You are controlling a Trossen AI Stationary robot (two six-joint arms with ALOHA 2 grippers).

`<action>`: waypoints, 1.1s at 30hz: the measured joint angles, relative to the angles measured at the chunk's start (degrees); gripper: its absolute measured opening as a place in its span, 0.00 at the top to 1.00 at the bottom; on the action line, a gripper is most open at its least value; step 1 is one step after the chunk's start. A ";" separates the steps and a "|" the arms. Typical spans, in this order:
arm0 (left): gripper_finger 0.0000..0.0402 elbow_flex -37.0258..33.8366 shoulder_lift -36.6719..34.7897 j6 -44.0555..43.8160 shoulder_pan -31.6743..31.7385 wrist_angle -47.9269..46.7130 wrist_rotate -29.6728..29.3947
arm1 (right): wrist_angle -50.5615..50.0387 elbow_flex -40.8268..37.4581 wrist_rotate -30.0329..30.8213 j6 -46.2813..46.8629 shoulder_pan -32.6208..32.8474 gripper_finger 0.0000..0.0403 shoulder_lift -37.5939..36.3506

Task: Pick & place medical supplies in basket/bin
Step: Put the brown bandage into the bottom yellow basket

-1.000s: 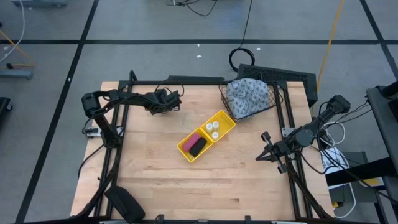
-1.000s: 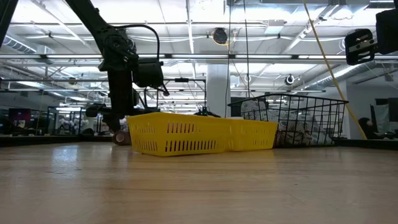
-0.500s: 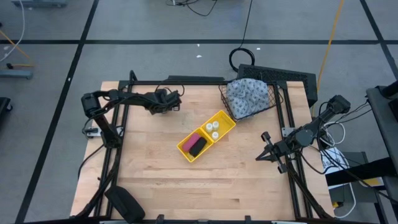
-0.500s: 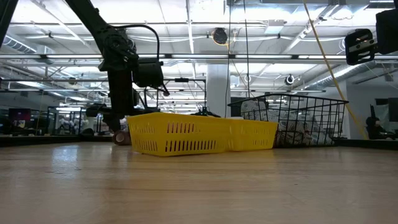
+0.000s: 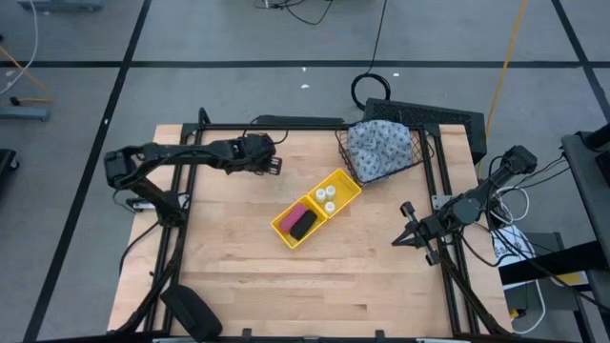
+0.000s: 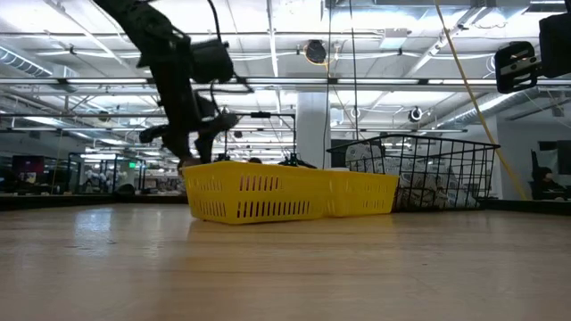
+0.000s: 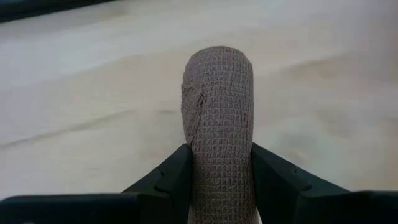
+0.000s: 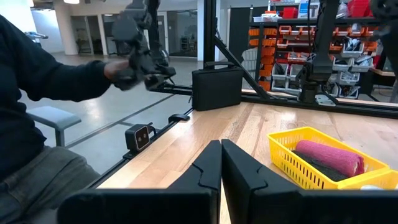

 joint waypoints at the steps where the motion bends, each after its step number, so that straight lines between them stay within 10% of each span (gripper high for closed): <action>1: 0.64 0.16 -0.99 0.66 -0.60 0.39 1.50 | 0.00 0.00 -0.02 0.00 0.00 1.00 -0.02; 18: 0.64 0.52 -5.44 0.23 -18.92 17.99 21.00 | 0.02 0.00 -0.02 0.00 0.02 1.00 -0.02; 33: 0.64 3.46 -4.63 2.31 -33.00 17.30 6.36 | 0.01 -0.01 -0.01 0.01 0.00 1.00 -0.01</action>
